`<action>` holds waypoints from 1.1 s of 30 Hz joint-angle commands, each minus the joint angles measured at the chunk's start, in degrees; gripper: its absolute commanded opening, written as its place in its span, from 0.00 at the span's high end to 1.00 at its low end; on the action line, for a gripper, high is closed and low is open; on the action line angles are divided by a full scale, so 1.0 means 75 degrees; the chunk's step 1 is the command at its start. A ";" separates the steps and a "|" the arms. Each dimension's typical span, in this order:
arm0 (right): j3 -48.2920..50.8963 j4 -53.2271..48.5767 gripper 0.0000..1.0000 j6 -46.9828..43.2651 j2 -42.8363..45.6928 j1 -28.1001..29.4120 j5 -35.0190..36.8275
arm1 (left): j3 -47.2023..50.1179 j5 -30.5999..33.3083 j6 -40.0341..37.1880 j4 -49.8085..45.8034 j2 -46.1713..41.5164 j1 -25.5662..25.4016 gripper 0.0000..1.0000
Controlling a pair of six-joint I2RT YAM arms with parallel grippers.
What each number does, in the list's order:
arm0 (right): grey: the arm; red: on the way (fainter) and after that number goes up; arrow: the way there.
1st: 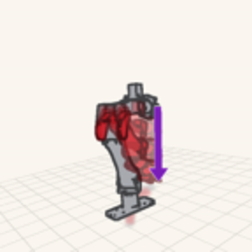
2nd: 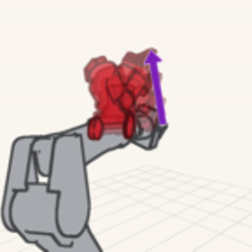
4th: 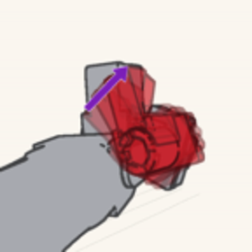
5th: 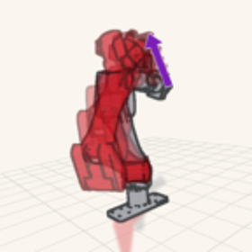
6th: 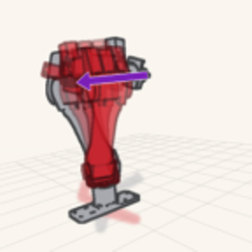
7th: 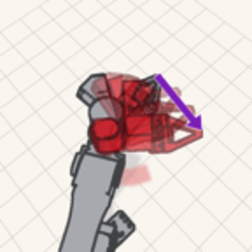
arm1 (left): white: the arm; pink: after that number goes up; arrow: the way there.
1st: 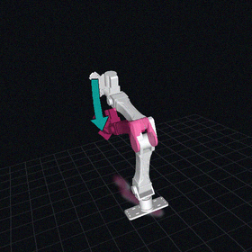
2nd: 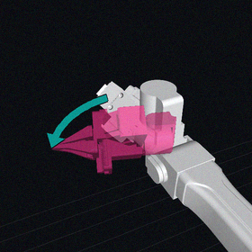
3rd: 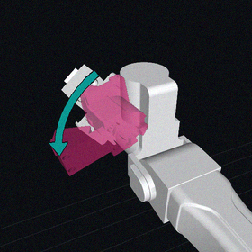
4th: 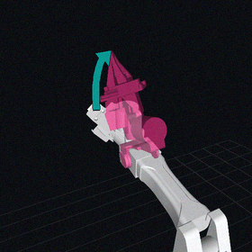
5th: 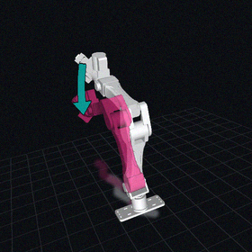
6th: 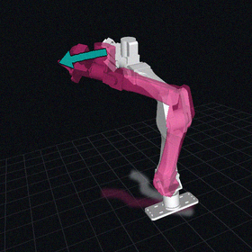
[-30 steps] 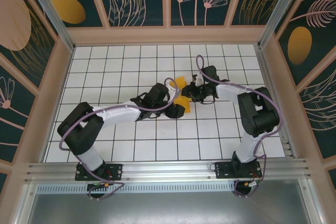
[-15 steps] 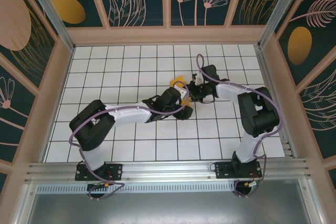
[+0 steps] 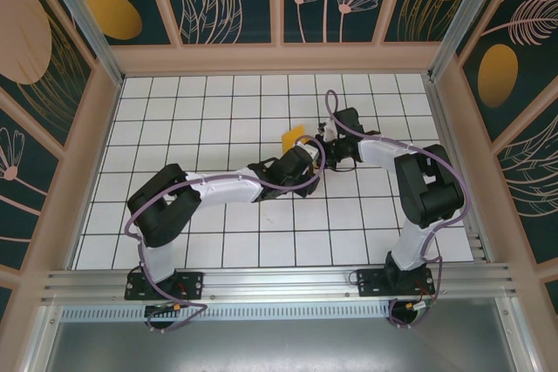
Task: Fold a paper plane with a square sheet of paper (fold left side to right side)
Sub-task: Fold the triangle a second time at the center of the table.
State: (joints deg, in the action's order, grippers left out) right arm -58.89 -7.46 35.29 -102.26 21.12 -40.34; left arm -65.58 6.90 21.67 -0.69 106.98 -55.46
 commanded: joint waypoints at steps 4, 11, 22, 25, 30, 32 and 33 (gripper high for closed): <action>-0.0315 -0.0236 0.71 -0.0123 0.0126 0.0055 0.0128 | -0.0232 -0.0044 -0.0193 -0.0477 -0.0189 -0.0029 0.68; -0.0327 -0.0308 0.71 -0.0190 0.0097 0.0059 0.0187 | -0.0346 -0.0252 -0.0235 -0.0704 -0.0254 -0.0026 0.86; -0.0361 -0.0403 0.62 -0.0509 0.0666 -0.0056 0.0459 | -0.0450 -0.0700 -0.0053 -0.0917 -0.0204 0.0098 1.00; -0.0211 -0.0375 0.54 -0.0544 0.1142 -0.0280 0.0475 | -0.0336 -0.1108 0.0062 -0.0787 -0.0260 0.0269 1.00; 0.0269 -0.0633 0.49 -0.0777 0.1833 -0.0793 0.0713 | -0.0123 -0.2003 0.0279 -0.0391 -0.0357 0.0613 1.00; 0.0602 -0.0563 0.49 -0.0801 0.2053 -0.0981 0.0726 | -0.0072 -0.2290 0.0339 -0.0310 -0.0354 0.0740 1.00; 0.0791 -0.0484 0.50 -0.0788 0.2138 -0.1046 0.0716 | -0.0041 -0.2433 0.0368 -0.0268 -0.0360 0.0789 1.00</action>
State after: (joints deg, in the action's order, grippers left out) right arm -56.38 -10.63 30.52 -88.18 14.28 -35.09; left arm -67.24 -6.26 22.81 -3.16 105.10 -50.59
